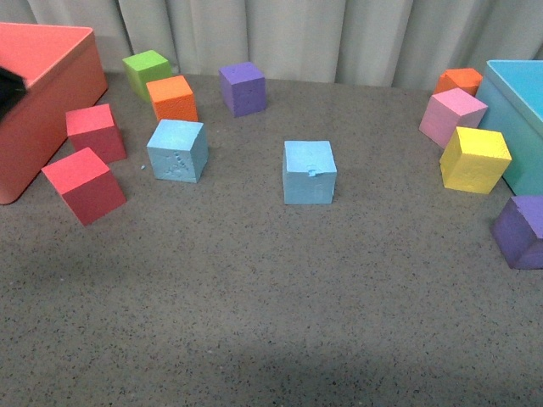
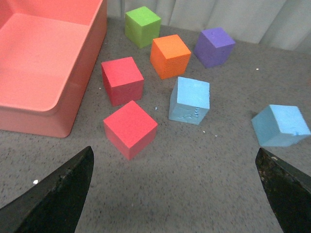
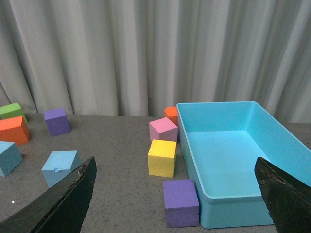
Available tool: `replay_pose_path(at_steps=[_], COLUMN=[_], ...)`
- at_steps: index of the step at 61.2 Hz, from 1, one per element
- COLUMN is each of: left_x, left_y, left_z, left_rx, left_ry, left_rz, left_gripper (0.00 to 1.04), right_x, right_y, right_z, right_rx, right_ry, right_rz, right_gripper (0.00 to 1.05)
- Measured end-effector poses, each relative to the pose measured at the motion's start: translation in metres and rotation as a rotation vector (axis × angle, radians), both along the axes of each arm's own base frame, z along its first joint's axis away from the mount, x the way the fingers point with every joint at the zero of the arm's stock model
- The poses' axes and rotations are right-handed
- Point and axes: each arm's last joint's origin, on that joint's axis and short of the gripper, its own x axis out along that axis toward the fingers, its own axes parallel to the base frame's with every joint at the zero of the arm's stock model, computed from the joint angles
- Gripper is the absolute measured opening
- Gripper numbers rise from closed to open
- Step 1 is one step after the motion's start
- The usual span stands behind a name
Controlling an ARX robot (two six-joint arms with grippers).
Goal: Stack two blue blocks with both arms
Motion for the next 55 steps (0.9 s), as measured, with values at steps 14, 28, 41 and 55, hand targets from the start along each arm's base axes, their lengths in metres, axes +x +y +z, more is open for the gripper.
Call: replay_pose_path(at_steps=[14, 28, 41, 55], left_x=[0.108, 0.17, 0.213, 0.23], left_y=[-0.035, -0.055, -0.069, -0.078], left_z=[-0.026, -0.034, -0.054, -0.066], left_rx=[0.072, 0.107, 0.151, 0.156], left_ry=[0.229, 0.314, 0.411, 0.506], left_rz=[-0.093, -0.125, -0.112, -0.092], left_gripper=[0.98, 0.98, 0.98, 0.98], right_x=[0.0, 0.0, 0.0, 0.0], right_y=[0.0, 0.0, 0.0, 0.0], right_z=[0.0, 0.0, 0.0, 0.0], right_rx=[0.0, 0.0, 0.0, 0.0], right_ry=[0.0, 0.0, 0.0, 0.0], right_rz=[0.0, 0.0, 0.0, 0.0], right_gripper=[0.95, 0.95, 0.95, 0.95])
